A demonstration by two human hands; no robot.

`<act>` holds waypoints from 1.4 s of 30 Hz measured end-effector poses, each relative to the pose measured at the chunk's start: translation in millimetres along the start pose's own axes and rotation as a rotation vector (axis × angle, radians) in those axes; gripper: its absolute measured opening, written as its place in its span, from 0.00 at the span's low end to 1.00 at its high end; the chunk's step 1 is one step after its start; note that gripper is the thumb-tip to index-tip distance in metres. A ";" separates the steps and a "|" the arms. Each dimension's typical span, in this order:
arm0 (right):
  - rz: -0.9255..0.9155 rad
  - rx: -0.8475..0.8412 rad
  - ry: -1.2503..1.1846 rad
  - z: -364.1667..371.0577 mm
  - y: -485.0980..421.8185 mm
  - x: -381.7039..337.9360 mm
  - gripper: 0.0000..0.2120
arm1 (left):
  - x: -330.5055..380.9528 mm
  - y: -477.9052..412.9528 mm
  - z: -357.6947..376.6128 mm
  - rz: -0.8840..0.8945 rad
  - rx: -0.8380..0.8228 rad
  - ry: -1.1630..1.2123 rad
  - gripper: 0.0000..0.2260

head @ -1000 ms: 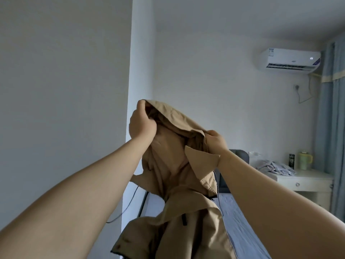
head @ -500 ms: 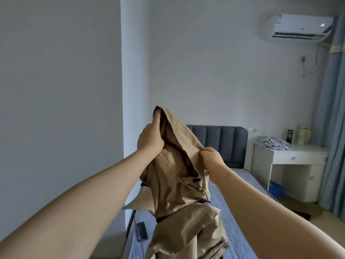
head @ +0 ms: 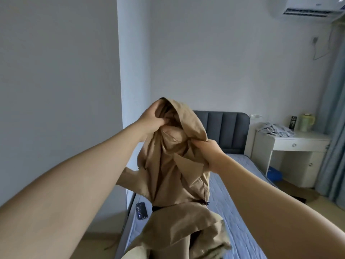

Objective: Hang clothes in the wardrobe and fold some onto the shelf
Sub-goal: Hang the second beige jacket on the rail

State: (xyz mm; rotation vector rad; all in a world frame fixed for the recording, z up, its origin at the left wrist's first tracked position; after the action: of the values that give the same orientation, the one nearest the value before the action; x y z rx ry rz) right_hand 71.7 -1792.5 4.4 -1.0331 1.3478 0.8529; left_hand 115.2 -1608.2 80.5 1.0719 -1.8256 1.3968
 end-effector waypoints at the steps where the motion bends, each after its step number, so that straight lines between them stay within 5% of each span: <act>1: 0.030 0.006 -0.034 -0.4 -2.9 -1.0 0.07 | -6.2 2.7 -0.1 -0.050 -0.025 0.069 0.30; 7: 0.138 0.086 -0.169 -1.6 -10.6 -5.1 0.18 | -29.2 27.6 17.3 -0.194 -0.202 -0.049 0.28; 16: 0.168 0.119 -0.237 -2.3 -6.9 -3.2 0.16 | -25.8 48.9 28.3 -0.239 -0.296 -0.140 0.15; 20: 0.191 0.151 -0.283 -3.0 -3.6 -4.8 0.15 | -25.9 55.4 30.4 -0.181 -0.342 -0.161 0.23; 23: 0.256 0.153 -0.399 -2.8 -1.3 -7.4 0.13 | -32.5 65.3 30.8 -0.137 -0.455 -0.250 0.20; 26: 0.285 0.132 -0.503 0.3 0.6 -13.7 0.10 | -57.7 81.1 36.3 -0.075 -0.587 -0.425 0.36; 29: 0.273 0.087 -0.537 9.1 5.4 -21.2 0.10 | -95.3 102.5 50.0 -0.092 -0.661 -0.839 0.54; 31: 0.277 0.038 -0.555 16.6 9.1 -24.3 0.12 | -111.6 109.1 57.1 -0.113 -0.513 -0.854 0.45; 34: 0.272 0.032 -0.603 18.2 10.8 -24.0 0.13 | -104.5 101.7 46.9 -0.126 -0.086 -0.635 0.19; 38: 0.273 -0.018 -0.664 11.9 9.3 -14.3 0.13 | -83.5 85.0 43.4 -0.188 -0.191 -0.525 0.18; 42: 0.180 0.004 0.105 5.5 10.0 8.8 0.16 | -61.3 66.5 37.5 -0.323 -0.059 -0.326 0.12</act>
State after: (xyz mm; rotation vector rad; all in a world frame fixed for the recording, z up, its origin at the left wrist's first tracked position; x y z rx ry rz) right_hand 64.9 -1784.6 -5.6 -0.9754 1.5482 0.9388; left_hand 88.5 -1621.5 -12.7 1.5561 -1.7946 1.0176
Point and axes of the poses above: each hand's wrist, its own y-axis away from the middle knuckle, its own z-axis out of the palm, x = y × z, the point moved 4 cm from there along -y, towards the middle knuckle, and after that the axes turned 7 degrees about x, right-handed, at the moved point
